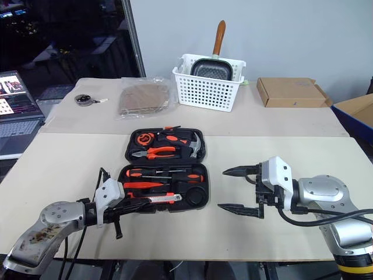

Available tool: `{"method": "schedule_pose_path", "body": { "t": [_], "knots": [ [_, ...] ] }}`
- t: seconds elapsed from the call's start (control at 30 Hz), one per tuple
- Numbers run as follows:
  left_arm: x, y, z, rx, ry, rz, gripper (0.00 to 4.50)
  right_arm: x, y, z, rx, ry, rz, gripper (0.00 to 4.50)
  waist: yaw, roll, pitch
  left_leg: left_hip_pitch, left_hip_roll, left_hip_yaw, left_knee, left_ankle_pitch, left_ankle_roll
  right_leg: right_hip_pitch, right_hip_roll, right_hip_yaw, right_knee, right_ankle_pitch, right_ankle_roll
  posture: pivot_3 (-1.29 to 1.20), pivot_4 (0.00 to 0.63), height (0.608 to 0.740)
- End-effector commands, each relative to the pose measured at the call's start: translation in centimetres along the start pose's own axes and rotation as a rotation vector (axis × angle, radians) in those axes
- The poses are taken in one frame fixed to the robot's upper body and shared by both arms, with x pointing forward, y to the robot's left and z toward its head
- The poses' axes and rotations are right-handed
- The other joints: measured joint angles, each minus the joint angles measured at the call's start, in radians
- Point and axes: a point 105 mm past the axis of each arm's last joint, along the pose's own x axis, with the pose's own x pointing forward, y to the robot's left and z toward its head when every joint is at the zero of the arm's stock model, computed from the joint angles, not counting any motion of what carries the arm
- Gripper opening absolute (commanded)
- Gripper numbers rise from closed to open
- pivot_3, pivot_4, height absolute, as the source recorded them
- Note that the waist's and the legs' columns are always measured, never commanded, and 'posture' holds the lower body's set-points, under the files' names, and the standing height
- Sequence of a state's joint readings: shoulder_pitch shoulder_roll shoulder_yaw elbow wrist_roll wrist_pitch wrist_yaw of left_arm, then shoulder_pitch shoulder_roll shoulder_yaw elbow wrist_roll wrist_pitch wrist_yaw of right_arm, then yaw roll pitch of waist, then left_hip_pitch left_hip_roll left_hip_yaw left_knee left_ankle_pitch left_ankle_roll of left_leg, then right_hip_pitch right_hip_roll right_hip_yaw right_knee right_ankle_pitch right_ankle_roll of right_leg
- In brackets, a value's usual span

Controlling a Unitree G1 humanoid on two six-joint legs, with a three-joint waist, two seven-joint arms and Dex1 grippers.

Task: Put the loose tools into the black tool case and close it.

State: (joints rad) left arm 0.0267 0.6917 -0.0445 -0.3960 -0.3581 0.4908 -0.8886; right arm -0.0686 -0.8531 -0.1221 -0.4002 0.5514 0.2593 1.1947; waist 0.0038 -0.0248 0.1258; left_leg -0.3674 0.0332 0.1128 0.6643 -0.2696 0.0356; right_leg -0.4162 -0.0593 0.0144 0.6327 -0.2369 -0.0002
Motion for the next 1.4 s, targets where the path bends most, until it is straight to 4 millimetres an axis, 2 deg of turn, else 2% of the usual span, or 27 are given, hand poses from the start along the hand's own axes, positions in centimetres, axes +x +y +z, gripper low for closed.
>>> {"method": "schedule_pose_path", "body": {
  "t": [0.03,0.13,0.2,0.37,0.5,0.6,0.9,1.07,1.4],
  "knots": [
    [0.5,0.1,1.4,-0.173,-0.108,-0.028,0.03,-0.3,-0.1,0.8,-0.035,0.005,-0.010,4.50,0.002,0.001,0.000,0.000,0.000,0.000,0.000,0.001,0.000,0.000,0.000,0.000,0.000,0.001,0.000,0.00,0.150,0.740],
    [-0.5,-0.4,4.6,-0.216,-0.258,-0.087,0.03,-0.5,0.0,0.7,-0.033,0.006,-0.013,4.50,-0.001,-0.001,0.000,-0.001,0.000,0.000,0.000,0.003,0.001,-0.002,0.001,0.000,0.000,0.003,0.000,0.00,0.150,0.740],
    [-0.9,0.0,5.2,-0.236,-0.281,-0.068,0.03,-0.6,0.0,0.7,-0.032,0.006,-0.015,4.50,-0.003,-0.001,0.001,-0.003,0.000,0.000,0.000,0.003,0.001,-0.003,0.001,0.000,0.000,0.003,0.000,0.00,0.150,0.740],
    [-0.8,1.0,3.4,-0.220,-0.172,0.054,0.03,-0.3,0.0,0.7,-0.032,0.000,-0.013,4.50,-0.004,-0.001,0.001,-0.003,0.000,0.000,0.000,0.002,0.001,-0.003,0.001,0.000,-0.001,0.003,0.000,0.00,0.150,0.740],
    [-0.5,0.1,0.5,-0.195,-0.026,0.055,0.03,-0.2,0.0,0.7,-0.032,-0.002,-0.009,4.50,-0.004,-0.001,0.001,-0.003,0.000,0.000,0.000,0.002,0.001,-0.003,0.001,0.000,-0.001,0.003,0.000,0.00,0.150,0.740],
    [-0.1,0.0,-0.6,-0.196,0.032,0.078,0.03,-0.2,-0.1,0.7,-0.034,-0.001,-0.008,4.50,0.000,-0.001,0.001,-0.002,0.000,0.000,0.000,0.002,0.001,-0.002,0.001,0.000,-0.001,0.003,0.000,0.00,0.150,0.740],
    [1.2,0.2,0.7,-0.398,-0.036,0.080,0.03,-0.3,0.0,0.7,-0.031,0.004,-0.003,4.50,0.008,-0.001,0.000,-0.001,0.000,0.000,0.000,0.004,0.003,0.000,0.000,0.000,-0.002,0.005,0.001,0.00,0.150,0.740],
    [1.4,0.8,0.4,-0.566,-0.020,0.102,0.03,-0.3,0.0,0.6,-0.021,0.013,-0.007,4.50,0.007,-0.001,0.000,-0.001,0.000,-0.001,0.000,0.004,0.002,-0.001,0.001,0.000,-0.002,0.005,0.001,0.00,0.150,0.740],
    [1.2,1.3,-1.3,-0.773,0.000,0.138,0.03,-0.3,0.2,0.3,-0.010,0.014,-0.009,4.50,0.003,0.000,0.000,0.000,0.000,-0.001,0.000,0.005,0.002,0.000,0.001,0.000,-0.002,0.006,0.000,0.00,0.150,0.740]
  ]
}}
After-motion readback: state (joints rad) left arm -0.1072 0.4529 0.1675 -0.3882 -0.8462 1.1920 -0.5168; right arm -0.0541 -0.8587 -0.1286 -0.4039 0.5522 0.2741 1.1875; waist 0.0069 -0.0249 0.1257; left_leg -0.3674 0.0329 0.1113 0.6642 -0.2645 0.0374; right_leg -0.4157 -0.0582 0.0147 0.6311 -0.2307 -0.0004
